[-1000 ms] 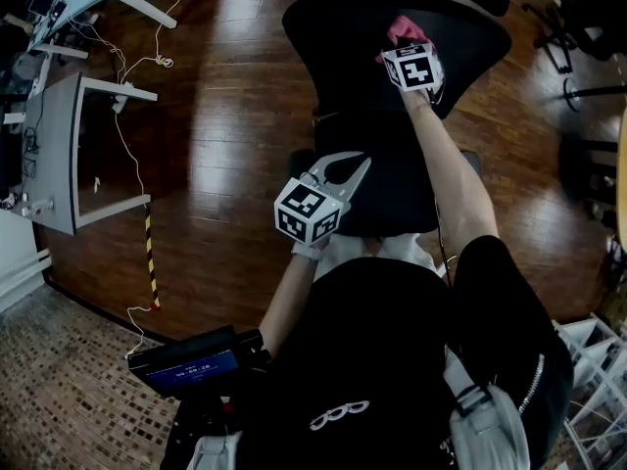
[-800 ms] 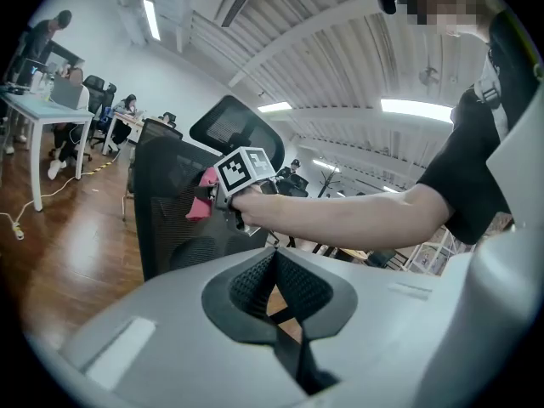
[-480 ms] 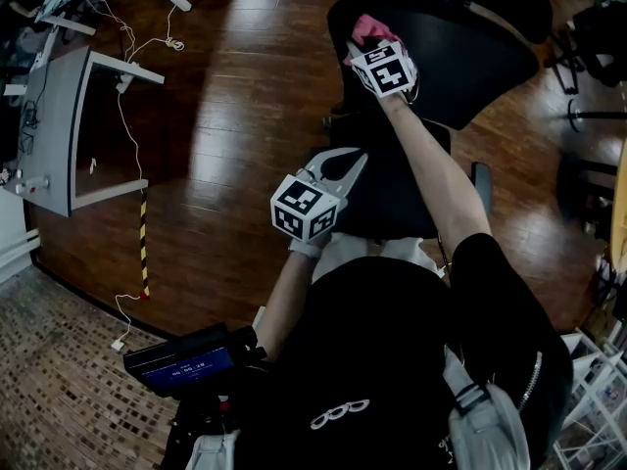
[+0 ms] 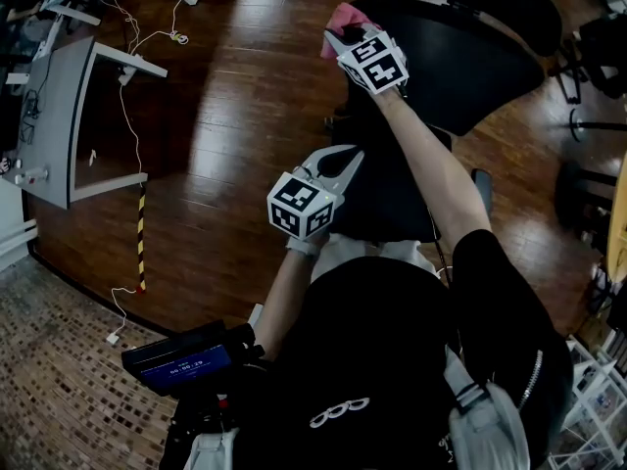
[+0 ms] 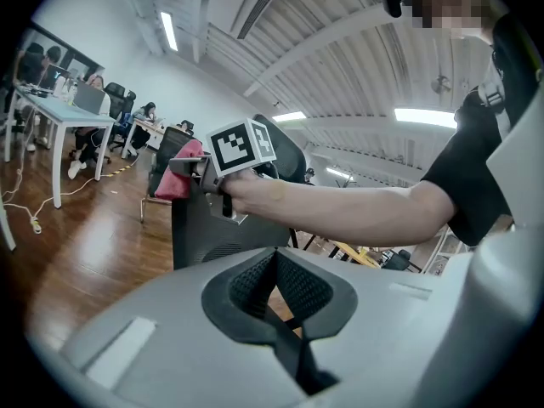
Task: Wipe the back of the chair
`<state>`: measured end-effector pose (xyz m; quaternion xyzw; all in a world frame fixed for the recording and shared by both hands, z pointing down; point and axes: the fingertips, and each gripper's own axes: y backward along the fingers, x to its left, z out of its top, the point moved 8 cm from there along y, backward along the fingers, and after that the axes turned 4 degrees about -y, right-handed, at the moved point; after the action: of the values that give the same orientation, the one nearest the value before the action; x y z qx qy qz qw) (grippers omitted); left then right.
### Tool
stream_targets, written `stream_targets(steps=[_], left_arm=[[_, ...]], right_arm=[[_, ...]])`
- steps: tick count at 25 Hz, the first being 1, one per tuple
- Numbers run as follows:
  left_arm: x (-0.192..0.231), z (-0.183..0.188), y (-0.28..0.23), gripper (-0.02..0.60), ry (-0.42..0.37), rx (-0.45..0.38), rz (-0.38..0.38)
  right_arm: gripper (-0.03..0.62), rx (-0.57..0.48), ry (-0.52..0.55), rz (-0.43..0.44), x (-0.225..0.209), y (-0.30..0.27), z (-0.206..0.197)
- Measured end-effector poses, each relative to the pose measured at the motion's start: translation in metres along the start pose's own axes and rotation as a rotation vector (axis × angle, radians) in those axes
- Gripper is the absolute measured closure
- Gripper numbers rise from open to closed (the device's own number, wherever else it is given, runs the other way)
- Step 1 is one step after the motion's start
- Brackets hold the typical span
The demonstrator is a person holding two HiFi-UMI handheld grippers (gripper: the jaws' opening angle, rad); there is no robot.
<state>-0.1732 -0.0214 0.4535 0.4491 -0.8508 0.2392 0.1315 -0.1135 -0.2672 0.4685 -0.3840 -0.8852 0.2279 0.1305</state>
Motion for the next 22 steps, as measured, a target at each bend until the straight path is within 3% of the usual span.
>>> stream_targets(steps=[10, 22], left_arm=[[-0.026, 0.007, -0.033, 0.592, -0.033, 0.038, -0.033], [-0.089, 0.012, -0.109, 0.592, -0.092, 0.079, -0.098]], right_arm=[[0.549, -0.036, -0.088, -0.086, -0.058, 0.054, -0.014], [0.549, -0.046, -0.209, -0.234, -0.162, 0.158, -0.077]])
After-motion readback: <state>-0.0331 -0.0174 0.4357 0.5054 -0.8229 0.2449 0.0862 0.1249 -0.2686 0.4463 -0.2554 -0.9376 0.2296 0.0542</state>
